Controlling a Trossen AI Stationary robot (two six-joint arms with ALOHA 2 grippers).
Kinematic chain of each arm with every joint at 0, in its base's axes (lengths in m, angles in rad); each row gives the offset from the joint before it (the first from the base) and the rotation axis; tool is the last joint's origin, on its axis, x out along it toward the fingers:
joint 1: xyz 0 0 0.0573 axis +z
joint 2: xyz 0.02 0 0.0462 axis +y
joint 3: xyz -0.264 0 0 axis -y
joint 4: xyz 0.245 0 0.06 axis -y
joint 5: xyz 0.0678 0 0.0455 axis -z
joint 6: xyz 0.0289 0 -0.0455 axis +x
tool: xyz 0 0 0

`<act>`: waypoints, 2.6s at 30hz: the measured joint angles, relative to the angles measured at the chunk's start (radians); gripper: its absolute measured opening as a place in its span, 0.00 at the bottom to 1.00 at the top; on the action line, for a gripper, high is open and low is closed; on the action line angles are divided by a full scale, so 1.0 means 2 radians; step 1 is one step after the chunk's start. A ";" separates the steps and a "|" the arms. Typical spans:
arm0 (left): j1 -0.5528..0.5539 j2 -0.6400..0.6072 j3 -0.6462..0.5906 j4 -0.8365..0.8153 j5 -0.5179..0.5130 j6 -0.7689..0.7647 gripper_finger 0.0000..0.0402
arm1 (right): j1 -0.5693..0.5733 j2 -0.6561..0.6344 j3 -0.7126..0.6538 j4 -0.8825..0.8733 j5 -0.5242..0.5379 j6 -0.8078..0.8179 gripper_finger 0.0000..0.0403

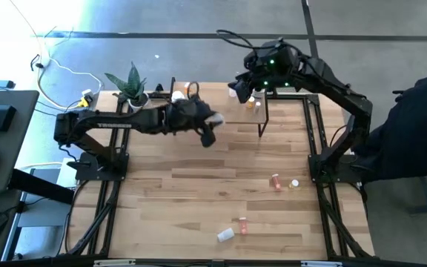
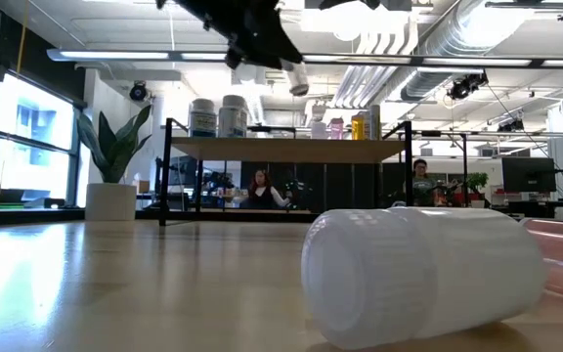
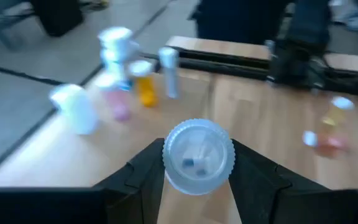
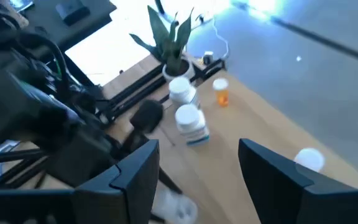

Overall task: Pick and place medicine bottles onto shelf by color
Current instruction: Put the top white pill bottle on the shelf

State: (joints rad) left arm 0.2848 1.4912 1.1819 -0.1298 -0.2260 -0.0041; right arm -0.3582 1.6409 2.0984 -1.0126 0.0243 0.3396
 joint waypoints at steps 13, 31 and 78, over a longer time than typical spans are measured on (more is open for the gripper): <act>0.097 0.011 0.099 -0.060 -0.042 0.006 0.36 | -0.041 0.000 0.004 0.000 -0.001 -0.044 0.52; 0.159 0.149 0.208 -0.158 -0.008 -0.062 0.36 | -0.068 0.000 0.004 -0.004 -0.001 -0.070 0.52; 0.172 0.186 0.225 -0.214 0.029 -0.045 0.46 | -0.069 -0.004 0.004 -0.039 -0.007 -0.066 0.52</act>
State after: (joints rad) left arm 0.6281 1.8633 1.6314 -0.5569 -0.1688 -0.0937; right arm -0.4972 1.6339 2.1067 -1.0900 0.0097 0.2085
